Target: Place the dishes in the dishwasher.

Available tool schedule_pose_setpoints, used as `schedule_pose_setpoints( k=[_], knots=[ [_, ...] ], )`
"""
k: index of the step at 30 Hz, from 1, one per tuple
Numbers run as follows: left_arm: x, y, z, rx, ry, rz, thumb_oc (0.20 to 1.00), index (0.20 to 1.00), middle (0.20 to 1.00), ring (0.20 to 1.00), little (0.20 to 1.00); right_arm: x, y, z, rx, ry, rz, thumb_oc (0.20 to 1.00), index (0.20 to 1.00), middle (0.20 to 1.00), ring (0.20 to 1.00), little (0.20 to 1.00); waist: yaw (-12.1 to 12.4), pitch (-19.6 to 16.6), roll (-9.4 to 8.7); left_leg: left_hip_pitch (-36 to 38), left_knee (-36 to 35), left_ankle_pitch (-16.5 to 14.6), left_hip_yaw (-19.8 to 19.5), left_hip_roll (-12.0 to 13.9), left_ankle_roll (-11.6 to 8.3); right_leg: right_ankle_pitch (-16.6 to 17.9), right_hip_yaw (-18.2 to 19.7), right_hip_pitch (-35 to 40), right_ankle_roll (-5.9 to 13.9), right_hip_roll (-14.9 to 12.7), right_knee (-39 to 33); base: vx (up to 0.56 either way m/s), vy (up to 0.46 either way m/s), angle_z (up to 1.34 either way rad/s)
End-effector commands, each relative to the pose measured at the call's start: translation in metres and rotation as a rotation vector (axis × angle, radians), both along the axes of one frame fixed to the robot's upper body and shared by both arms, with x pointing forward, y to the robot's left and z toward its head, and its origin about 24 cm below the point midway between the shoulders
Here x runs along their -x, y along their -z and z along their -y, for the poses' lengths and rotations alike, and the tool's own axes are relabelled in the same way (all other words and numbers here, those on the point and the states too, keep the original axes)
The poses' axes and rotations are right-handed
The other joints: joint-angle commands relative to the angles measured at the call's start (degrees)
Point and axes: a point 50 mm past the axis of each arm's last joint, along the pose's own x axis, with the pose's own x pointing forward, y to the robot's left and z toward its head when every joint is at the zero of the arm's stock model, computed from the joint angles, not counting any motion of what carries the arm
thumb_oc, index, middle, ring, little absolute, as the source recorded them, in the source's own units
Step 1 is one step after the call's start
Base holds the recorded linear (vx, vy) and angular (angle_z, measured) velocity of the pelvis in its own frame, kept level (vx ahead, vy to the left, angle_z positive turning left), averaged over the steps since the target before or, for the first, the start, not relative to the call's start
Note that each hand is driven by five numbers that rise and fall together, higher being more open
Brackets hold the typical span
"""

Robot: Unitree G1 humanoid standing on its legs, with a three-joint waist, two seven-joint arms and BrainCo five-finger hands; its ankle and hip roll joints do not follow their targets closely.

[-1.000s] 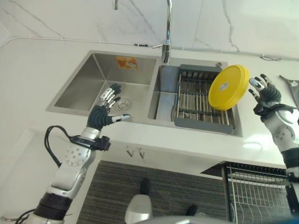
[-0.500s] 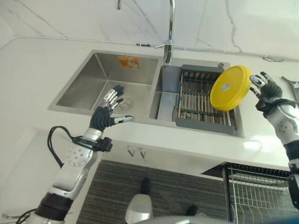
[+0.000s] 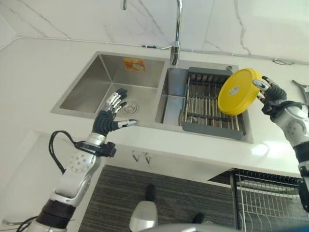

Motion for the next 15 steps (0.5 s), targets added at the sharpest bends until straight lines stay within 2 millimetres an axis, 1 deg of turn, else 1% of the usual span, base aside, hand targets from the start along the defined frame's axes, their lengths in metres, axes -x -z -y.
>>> schedule_pose_setpoints(
  k=[1,15],
  knots=[
    [-0.0001,-0.0188,0.0075,0.022,0.057,0.103,1.0,1.0,1.0,1.0,1.0,-0.0078,-0.0535,0.0101,0.073,-0.003,0.122,1.0,1.0,1.0,1.0,1.0,2.4,-1.7,0.15,4.7,-0.1,-7.4,0.8,-0.4,-1.67,-0.5,3.8,-2.2,-0.68,0.0,0.1,0.0,0.0,0.0],
    [-0.0019,-0.0229,0.0086,0.02,0.059,0.115,1.0,1.0,1.0,1.0,1.0,-0.012,-0.0569,0.0059,0.117,-0.044,0.077,1.0,1.0,1.0,1.0,1.0,2.6,-1.0,0.07,4.2,-0.1,-7.1,0.7,-0.5,-1.56,0.0,3.9,-2.7,-0.61,-0.2,0.1,0.0,0.0,0.0]
  ],
)
